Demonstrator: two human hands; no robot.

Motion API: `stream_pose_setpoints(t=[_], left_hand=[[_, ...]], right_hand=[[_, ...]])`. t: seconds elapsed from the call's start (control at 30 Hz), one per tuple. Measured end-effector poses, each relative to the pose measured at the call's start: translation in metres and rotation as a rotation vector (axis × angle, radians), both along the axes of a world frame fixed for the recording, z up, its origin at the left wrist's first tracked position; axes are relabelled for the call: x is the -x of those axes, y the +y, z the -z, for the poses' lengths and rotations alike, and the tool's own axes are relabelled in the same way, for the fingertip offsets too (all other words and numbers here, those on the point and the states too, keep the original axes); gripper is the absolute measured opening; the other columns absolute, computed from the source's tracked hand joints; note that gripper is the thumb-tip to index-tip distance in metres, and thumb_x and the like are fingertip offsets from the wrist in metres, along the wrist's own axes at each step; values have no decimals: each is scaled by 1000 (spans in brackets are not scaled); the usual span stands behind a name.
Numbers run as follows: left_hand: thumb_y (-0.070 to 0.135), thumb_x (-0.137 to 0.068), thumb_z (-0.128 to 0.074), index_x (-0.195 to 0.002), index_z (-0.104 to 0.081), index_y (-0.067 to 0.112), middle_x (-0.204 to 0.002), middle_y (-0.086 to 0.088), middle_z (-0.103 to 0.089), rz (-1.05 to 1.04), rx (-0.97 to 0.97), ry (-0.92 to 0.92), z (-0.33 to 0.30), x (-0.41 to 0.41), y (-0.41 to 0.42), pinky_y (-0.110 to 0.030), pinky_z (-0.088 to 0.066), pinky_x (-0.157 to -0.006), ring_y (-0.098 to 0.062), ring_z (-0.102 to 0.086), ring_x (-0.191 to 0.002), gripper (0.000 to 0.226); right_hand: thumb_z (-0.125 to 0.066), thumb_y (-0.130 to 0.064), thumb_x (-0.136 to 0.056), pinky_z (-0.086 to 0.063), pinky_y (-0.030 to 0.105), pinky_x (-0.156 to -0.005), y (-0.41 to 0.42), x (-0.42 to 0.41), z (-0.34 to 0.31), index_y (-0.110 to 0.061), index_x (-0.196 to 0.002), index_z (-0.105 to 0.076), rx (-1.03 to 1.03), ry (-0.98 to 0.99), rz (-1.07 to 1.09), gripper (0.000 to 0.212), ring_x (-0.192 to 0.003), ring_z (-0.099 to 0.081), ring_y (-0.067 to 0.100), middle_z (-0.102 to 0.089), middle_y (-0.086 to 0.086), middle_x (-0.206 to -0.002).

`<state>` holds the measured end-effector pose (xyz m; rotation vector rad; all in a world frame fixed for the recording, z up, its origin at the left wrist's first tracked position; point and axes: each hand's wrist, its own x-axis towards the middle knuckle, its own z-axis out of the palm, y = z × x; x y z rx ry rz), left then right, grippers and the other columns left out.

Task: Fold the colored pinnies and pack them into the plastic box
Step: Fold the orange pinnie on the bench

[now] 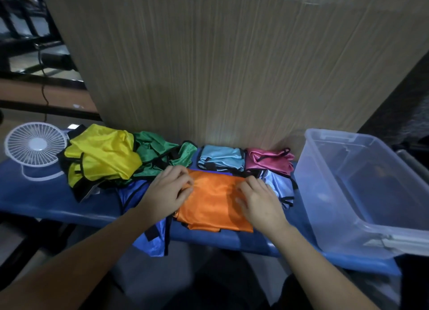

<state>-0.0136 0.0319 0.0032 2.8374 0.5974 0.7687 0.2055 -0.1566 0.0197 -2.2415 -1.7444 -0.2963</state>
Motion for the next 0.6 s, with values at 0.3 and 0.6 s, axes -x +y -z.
stream_pose_setpoints(t=[0.3, 0.6], left_hand=[[42, -95, -63, -140, -43, 32, -139, 15, -45, 0, 453, 331, -9, -38, 43, -33, -39, -104, -10, -47, -129, 51], [32, -78, -85, -103, -62, 22, -105, 5, -53, 2, 684, 221, -9, -29, 59, -23, -42, -78, -6, -56, -92, 36]], right_hand=[[-71, -35, -84, -36, 39, -102, 55, -27, -10, -23, -134, -49, 315, 188, 83, 56, -125, -49, 24, -57, 1, -132], [-77, -32, -77, -41, 36, -89, 55, -34, -14, -17, -102, -65, 314, 305, 79, 31, -110, -53, 26, -59, 3, -109]])
